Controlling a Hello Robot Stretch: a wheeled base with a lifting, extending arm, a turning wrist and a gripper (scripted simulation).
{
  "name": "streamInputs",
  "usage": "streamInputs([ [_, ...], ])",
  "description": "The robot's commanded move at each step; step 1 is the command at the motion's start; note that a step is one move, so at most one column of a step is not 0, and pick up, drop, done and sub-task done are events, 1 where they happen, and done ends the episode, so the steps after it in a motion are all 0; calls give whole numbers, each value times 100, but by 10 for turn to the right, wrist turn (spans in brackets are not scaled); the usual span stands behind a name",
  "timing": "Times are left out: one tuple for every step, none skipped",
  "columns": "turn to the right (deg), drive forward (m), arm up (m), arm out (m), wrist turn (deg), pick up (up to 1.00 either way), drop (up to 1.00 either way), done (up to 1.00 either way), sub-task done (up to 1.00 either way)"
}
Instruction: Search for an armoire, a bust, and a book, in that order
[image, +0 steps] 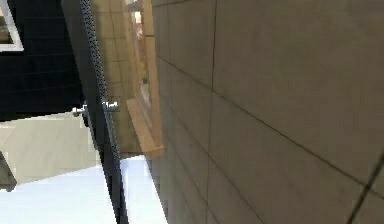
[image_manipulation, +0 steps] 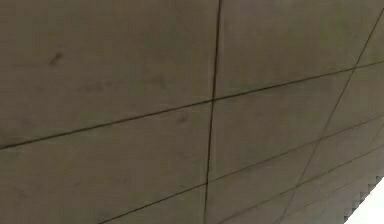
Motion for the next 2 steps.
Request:
streamInputs([
  [-450,0,0,0,0,0,0,0,0],
  [-90,0,0,0,0,0,0,0,0],
])
